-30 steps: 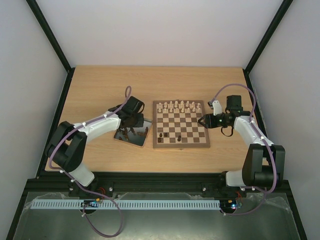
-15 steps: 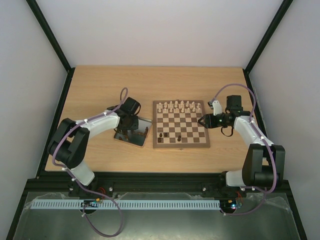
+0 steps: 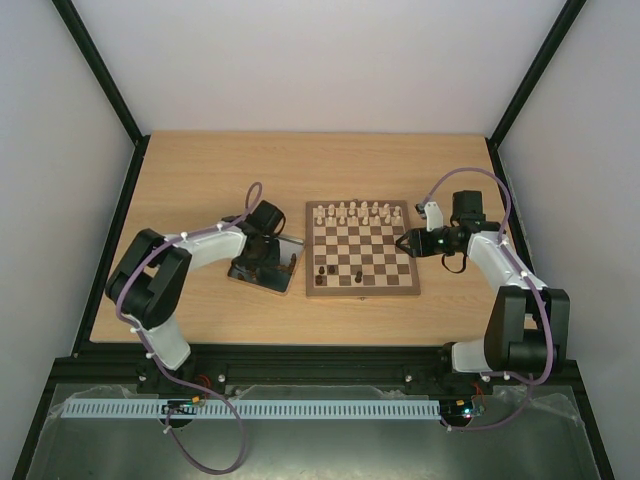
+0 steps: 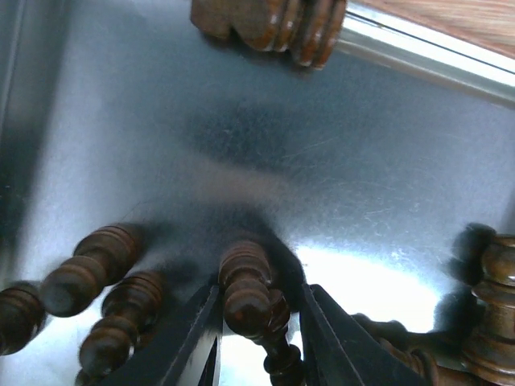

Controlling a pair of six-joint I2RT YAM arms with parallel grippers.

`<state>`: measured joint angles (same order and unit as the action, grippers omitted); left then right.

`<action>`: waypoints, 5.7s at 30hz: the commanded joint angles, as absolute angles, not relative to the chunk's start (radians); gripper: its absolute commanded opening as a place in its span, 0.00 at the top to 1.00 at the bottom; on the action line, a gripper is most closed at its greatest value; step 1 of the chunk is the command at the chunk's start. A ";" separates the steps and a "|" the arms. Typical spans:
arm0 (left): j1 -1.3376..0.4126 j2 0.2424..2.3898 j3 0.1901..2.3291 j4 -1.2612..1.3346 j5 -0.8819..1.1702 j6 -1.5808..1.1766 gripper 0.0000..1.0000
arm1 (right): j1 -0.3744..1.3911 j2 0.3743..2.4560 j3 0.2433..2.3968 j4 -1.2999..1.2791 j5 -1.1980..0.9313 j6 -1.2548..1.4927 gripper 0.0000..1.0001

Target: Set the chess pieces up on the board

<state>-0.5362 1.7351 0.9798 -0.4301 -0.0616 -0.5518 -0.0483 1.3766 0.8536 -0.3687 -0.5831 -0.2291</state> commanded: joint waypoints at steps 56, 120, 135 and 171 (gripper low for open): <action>-0.732 1.718 1.344 -0.696 0.094 -0.183 0.93 | 0.194 1.231 1.031 -0.567 -0.605 -0.492 0.52; -0.702 1.724 1.460 -0.741 0.965 -0.217 0.75 | 0.677 1.191 1.053 -0.676 -0.369 -0.953 0.79; -0.675 1.286 0.973 0.012 0.592 -0.464 0.59 | 0.478 1.153 0.942 -0.421 -0.816 -0.425 0.84; -0.788 1.377 1.072 -0.141 0.615 -0.322 0.76 | 0.443 1.137 0.884 -0.368 -0.899 -0.388 0.86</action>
<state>-0.7872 1.3746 1.0500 -0.1116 0.5713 -0.3416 0.4488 1.1572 0.8921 -0.3748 -0.8719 -0.3946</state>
